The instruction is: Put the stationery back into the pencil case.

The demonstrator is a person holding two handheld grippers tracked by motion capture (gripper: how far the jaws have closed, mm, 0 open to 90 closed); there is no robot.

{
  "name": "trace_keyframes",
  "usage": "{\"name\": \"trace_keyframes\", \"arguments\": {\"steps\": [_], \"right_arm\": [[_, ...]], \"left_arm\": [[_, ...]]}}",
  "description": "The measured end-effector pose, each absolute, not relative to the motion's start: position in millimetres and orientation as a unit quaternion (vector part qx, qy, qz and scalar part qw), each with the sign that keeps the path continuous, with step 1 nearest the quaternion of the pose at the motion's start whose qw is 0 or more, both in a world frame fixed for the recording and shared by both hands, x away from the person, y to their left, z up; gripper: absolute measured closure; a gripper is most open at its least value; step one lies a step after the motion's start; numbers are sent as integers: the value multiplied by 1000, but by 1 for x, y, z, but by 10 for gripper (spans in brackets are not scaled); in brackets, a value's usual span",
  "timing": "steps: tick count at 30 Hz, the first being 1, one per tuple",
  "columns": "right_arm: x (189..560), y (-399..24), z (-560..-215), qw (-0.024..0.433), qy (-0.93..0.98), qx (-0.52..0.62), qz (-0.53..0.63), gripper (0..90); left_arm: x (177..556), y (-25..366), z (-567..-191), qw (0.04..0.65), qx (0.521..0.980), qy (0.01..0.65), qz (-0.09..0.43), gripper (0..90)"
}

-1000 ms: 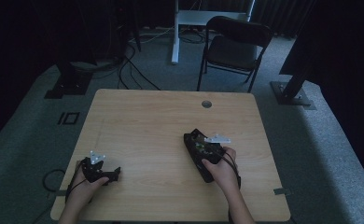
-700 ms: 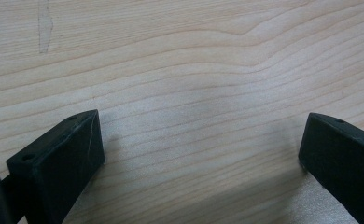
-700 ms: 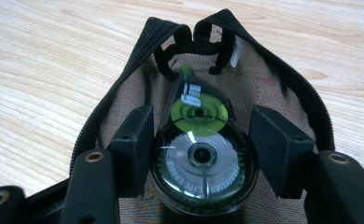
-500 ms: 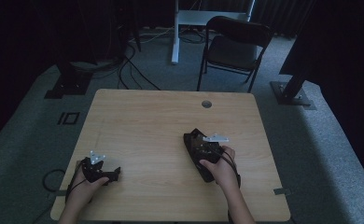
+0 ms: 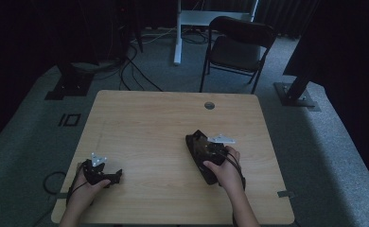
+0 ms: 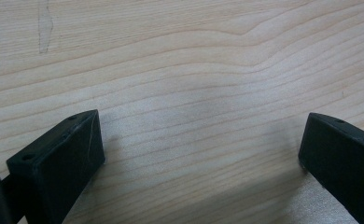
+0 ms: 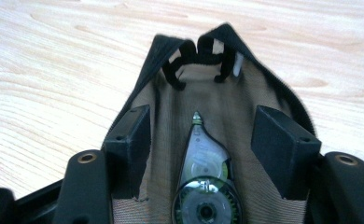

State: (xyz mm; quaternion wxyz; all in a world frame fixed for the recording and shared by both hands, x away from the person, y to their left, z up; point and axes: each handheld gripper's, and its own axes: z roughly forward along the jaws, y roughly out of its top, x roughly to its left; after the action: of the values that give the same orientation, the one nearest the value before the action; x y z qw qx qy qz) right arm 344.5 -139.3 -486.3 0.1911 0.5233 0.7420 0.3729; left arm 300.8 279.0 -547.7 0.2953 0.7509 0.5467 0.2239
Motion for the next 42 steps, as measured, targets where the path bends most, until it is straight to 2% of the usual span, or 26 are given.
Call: {"name": "trace_keyframes", "arguments": {"steps": [16, 22, 32, 42], "right_arm": [[335, -142, -465, 185, 747, 492, 407, 344], [332, -144, -460, 200, 756, 460, 421, 210], [330, -154, -456, 225, 766, 436, 415, 211], [325, -165, -455, 221, 753, 453, 423, 174]], "left_arm": [[301, 279, -548, 295, 751, 547, 224, 3], [301, 279, -548, 295, 751, 547, 224, 3], [301, 279, -548, 295, 751, 547, 224, 3], [301, 279, -548, 295, 751, 547, 224, 3]]}}
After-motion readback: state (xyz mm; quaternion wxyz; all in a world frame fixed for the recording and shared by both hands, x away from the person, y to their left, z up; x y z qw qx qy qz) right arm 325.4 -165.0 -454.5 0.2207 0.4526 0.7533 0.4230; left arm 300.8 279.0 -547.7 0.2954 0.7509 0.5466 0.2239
